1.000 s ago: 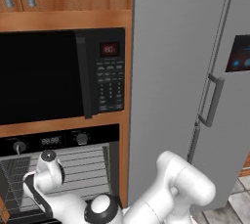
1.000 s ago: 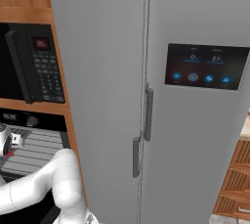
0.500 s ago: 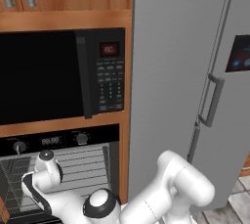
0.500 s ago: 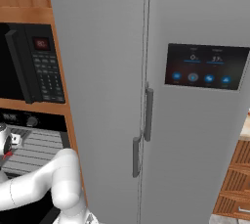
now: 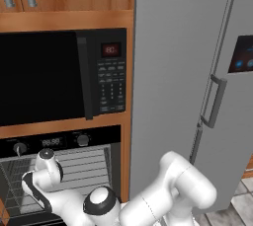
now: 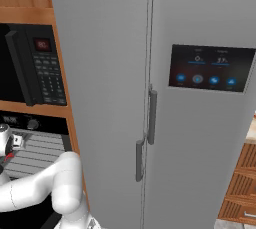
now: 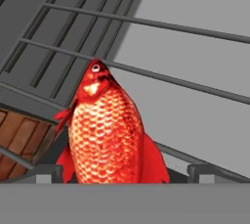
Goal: Take the fish from the oven and place it on the plate on the counter.
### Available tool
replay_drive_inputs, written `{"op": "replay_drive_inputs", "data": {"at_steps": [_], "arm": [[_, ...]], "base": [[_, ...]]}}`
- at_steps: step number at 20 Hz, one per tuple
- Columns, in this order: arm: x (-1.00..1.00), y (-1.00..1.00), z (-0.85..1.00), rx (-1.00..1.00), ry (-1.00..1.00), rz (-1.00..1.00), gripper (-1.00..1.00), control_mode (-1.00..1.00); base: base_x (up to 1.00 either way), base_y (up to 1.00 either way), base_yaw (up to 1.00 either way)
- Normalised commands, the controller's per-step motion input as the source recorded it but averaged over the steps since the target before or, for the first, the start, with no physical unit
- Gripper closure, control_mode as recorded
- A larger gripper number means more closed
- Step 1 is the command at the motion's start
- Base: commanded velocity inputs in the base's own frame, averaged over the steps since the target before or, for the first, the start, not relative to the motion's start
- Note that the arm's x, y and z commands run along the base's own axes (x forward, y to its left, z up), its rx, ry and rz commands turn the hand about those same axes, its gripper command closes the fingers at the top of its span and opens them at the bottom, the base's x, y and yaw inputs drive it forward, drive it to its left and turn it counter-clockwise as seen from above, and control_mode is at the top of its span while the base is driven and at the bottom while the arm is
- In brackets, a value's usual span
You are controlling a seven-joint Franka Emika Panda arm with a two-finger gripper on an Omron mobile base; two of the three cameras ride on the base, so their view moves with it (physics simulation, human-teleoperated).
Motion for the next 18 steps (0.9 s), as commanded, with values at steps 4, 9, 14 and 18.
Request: {"op": "replay_drive_inputs", "data": {"at_steps": [4,9,14,18], "arm": [[-0.23,0.08,-0.45,0.00,0.00,0.00,1.00,-1.00],[-0.20,0.04,-0.34,0.00,0.00,0.00,1.00,-1.00],[-0.19,0.03,-0.24,0.00,0.03,0.00,1.00,-1.00],[-0.24,0.00,-0.02,0.00,0.00,0.00,1.00,-1.00]], "base": [[0.00,0.00,0.00],[0.00,0.00,0.00],[0.00,0.00,0.00],[0.00,0.00,0.00]]}}
